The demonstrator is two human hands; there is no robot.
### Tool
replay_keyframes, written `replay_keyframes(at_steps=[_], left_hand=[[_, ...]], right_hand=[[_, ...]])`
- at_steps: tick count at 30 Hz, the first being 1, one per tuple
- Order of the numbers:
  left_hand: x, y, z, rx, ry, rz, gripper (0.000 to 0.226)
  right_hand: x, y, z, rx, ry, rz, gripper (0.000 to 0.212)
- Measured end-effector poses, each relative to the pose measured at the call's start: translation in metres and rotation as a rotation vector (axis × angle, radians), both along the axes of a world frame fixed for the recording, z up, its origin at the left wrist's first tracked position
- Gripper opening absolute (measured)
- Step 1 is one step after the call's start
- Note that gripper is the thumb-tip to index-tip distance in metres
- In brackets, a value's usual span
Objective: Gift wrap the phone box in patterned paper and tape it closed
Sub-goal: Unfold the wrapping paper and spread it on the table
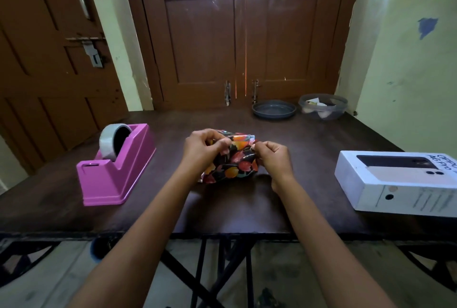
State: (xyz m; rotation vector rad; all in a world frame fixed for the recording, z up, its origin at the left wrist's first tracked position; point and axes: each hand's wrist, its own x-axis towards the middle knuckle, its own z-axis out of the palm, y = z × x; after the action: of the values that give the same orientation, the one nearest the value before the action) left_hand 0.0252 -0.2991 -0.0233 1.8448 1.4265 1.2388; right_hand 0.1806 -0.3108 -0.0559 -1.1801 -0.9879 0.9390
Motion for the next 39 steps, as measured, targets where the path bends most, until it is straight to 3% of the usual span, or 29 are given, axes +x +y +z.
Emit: replay_keyframes(at_steps=[3,9,14,17,21,26,33,36,39], left_hand=[[-0.002,0.007,0.005,0.018,-0.173,0.135,0.015],[0.008,0.015,-0.003,0.029,-0.344,0.32,0.023],[0.0,0.022,0.007,-0.06,-0.6,0.408,0.015],[-0.007,0.016,0.01,0.05,-0.447,0.388,0.01],[-0.01,0.006,0.008,0.159,-0.237,0.223,0.016],[-0.007,-0.005,0.015,0.197,0.073,0.014,0.016],[0.013,-0.01,0.027,0.331,0.568,0.115,0.034],[0.021,-0.009,0.036,0.371,0.646,0.129,0.023],[0.021,-0.004,0.042,0.332,0.569,0.186,0.015]], right_hand=[[-0.001,0.003,-0.002,0.011,-0.066,-0.082,0.028],[-0.003,0.006,-0.003,0.012,-0.134,-0.251,0.03],[0.008,0.004,-0.001,0.022,-0.057,-0.408,0.036],[0.008,0.003,0.001,0.058,-0.086,-0.336,0.035],[0.005,0.004,0.002,0.086,-0.073,-0.232,0.012],[0.004,0.003,0.002,0.101,-0.018,-0.167,0.012],[0.001,-0.006,0.008,0.256,-0.128,-0.082,0.007],[0.0,-0.006,0.011,0.278,-0.171,-0.074,0.012],[0.005,-0.003,0.01,0.231,-0.195,-0.149,0.018]])
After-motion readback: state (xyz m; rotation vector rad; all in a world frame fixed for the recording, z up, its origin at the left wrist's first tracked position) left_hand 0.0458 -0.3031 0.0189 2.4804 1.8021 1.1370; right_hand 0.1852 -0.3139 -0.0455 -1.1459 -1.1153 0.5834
